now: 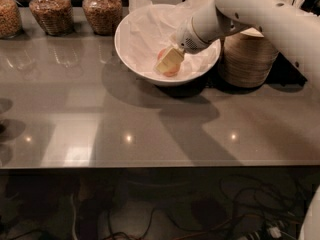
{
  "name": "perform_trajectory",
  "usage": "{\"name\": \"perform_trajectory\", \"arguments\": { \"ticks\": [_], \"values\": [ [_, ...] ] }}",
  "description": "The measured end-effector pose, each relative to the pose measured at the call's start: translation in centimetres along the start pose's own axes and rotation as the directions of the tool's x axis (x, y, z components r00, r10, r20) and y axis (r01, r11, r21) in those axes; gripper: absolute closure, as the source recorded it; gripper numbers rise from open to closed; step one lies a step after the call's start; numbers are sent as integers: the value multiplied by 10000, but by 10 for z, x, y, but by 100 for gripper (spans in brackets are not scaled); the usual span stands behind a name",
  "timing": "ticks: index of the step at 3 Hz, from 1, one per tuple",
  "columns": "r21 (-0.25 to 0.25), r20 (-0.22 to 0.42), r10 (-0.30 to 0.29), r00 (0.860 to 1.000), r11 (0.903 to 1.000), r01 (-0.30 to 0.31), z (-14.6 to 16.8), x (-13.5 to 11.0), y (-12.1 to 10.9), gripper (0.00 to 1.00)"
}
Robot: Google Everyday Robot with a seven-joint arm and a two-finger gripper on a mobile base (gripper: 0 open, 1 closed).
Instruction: Pick apple from white bowl
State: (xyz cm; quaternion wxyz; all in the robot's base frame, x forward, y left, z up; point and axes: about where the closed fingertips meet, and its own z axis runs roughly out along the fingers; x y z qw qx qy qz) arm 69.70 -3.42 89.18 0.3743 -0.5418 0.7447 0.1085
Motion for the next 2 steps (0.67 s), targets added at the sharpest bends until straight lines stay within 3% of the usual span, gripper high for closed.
{"name": "perform_trajectory", "arguments": {
  "ticks": [2],
  "values": [
    [-240, -379, 365, 9986, 9990, -375, 21, 16, -6, 27]
  ]
}}
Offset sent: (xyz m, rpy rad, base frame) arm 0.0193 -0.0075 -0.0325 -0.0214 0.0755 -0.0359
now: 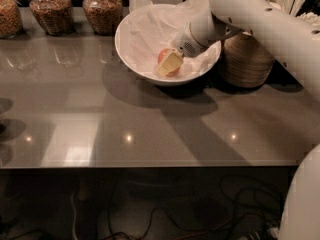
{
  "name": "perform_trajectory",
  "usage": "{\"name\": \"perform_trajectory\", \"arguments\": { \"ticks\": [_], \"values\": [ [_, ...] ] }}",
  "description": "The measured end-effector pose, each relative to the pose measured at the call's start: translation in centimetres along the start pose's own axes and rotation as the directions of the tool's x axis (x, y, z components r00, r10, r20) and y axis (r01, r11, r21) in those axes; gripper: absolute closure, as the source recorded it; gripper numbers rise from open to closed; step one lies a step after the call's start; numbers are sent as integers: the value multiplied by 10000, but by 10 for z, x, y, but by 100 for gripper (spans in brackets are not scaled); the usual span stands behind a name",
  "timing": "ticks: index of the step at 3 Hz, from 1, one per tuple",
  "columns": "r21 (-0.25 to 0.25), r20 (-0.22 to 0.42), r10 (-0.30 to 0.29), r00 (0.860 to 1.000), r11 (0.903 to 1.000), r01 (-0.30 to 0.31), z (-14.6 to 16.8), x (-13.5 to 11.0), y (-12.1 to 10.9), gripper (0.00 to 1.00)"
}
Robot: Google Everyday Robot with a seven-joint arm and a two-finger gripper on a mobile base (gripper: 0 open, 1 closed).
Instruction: Pick apple from white bowl
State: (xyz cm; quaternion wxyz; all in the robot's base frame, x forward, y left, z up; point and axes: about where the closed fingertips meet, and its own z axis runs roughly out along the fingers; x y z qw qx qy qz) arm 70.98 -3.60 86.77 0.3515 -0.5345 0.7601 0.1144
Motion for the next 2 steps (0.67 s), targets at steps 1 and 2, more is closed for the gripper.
{"name": "perform_trajectory", "arguments": {
  "ticks": [1, 2],
  "values": [
    [-39, -71, 51, 10000, 10000, -51, 2, 3, 0, 46],
    [-43, -73, 58, 10000, 10000, -58, 2, 3, 0, 69]
  ]
}}
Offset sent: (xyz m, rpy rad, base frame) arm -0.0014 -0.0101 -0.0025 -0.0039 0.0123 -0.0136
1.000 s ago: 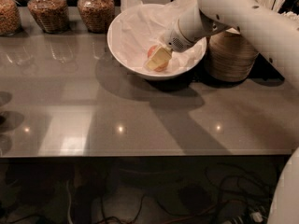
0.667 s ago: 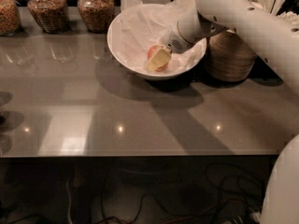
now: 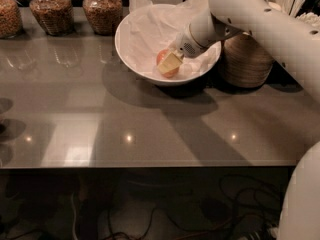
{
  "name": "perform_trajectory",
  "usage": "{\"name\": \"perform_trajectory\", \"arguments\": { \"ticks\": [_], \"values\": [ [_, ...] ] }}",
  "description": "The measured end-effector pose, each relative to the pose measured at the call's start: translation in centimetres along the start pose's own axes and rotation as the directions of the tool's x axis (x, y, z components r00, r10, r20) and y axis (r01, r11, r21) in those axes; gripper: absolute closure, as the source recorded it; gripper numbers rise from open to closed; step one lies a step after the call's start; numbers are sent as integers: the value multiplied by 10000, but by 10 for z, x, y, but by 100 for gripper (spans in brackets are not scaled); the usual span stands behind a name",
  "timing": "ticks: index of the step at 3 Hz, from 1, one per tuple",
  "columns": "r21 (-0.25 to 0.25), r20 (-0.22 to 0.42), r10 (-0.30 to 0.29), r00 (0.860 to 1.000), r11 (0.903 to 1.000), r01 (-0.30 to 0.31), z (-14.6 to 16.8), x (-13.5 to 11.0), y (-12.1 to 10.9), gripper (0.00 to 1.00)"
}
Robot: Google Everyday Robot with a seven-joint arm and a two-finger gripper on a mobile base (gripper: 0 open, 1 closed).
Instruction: Pick apple from white bowl
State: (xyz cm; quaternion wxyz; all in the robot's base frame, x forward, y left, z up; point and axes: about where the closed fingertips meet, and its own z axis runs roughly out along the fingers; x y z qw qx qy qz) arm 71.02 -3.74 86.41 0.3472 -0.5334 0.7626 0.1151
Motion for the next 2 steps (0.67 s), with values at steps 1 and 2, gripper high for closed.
{"name": "perform_trajectory", "arguments": {
  "ticks": [1, 2],
  "values": [
    [81, 147, -9, 9999, 10000, 8, -11, -2, 0, 93],
    [230, 494, -125, 9987, 9997, 114, -34, -9, -1, 100]
  ]
}}
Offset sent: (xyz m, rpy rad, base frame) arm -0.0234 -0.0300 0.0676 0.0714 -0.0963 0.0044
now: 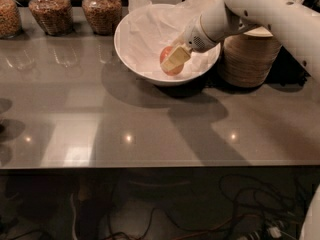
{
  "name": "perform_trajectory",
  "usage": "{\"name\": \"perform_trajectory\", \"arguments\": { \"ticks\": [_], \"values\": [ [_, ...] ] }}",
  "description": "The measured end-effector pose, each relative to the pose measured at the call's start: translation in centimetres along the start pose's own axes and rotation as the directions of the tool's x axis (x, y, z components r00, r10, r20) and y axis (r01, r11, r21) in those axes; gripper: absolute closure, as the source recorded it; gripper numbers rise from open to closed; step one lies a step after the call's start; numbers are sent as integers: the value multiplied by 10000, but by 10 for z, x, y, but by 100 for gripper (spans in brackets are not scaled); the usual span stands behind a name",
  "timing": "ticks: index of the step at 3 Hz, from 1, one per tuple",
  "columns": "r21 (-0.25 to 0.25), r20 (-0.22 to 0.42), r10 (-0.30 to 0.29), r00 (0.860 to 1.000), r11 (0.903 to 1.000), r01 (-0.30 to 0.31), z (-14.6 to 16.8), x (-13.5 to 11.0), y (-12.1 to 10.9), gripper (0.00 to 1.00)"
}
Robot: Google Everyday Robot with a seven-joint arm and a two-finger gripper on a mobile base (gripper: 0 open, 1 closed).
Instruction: Pick apple from white bowl
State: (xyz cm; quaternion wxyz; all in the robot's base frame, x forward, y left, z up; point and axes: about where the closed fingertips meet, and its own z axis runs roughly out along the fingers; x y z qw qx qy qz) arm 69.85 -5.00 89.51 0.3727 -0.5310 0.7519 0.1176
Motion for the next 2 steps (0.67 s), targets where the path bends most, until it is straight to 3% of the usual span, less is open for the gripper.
{"name": "perform_trajectory", "arguments": {
  "ticks": [1, 2],
  "values": [
    [-56, 601, -347, 9976, 9994, 351, -40, -3, 10, 100],
    [-403, 1083, -687, 9917, 9965, 735, -94, 12, 37, 100]
  ]
}}
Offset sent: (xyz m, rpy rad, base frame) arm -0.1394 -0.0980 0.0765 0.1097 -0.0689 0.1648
